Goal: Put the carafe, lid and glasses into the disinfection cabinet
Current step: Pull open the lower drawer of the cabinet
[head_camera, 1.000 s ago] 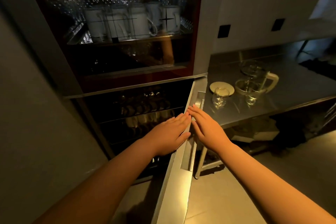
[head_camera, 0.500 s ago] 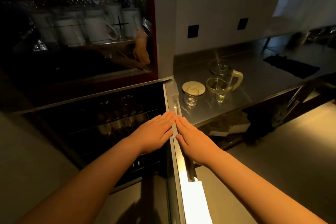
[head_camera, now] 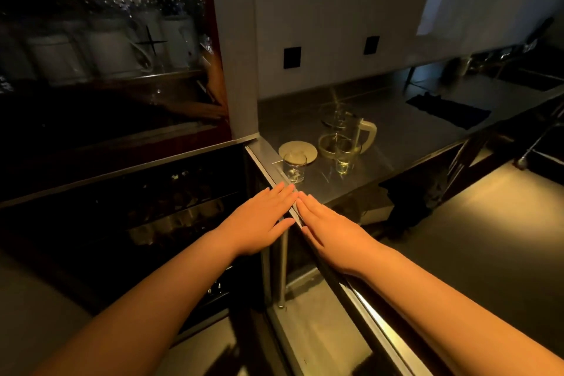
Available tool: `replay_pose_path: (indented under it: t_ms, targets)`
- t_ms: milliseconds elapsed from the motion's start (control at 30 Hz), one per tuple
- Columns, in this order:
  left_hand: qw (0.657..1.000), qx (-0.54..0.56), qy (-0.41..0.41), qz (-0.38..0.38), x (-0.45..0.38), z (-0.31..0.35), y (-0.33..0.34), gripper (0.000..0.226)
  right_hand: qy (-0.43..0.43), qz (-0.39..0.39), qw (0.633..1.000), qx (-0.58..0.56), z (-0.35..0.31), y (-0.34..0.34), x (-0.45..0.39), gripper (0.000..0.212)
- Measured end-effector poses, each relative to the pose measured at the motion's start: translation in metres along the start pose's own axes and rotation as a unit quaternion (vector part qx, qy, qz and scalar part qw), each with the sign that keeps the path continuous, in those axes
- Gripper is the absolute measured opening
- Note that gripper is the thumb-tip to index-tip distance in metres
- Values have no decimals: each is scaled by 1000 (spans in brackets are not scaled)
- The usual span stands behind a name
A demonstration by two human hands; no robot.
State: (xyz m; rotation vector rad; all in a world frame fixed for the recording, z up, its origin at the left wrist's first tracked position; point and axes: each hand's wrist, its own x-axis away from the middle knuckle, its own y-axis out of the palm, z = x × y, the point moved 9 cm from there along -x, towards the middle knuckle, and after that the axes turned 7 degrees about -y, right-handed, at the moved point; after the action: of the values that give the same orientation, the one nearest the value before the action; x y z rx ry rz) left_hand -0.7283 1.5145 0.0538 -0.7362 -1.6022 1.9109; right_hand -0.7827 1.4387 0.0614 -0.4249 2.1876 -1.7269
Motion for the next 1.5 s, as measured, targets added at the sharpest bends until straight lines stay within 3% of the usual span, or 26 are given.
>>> replay_pose_path:
  t_ms: [467, 800, 1033, 1200, 1500]
  targets:
    - [985, -23, 163, -53, -88, -57, 4, 53, 103, 4, 995, 5, 0, -3, -52, 56]
    - [975, -1, 213, -67, -132, -60, 16, 54, 159, 14, 987, -33, 22, 4, -64, 60]
    - [973, 33, 192, -124, -162, -57, 18, 63, 189, 41, 980, -44, 68, -3, -57, 65]
    - [983, 82, 88, -141, -209, -63, 18, 64, 212, 60, 975, -31, 124, -12, -61, 67]
    - [992, -5, -16, -126, -322, -76, 52, 62, 294, 87, 952, -24, 252, -33, -88, 65]
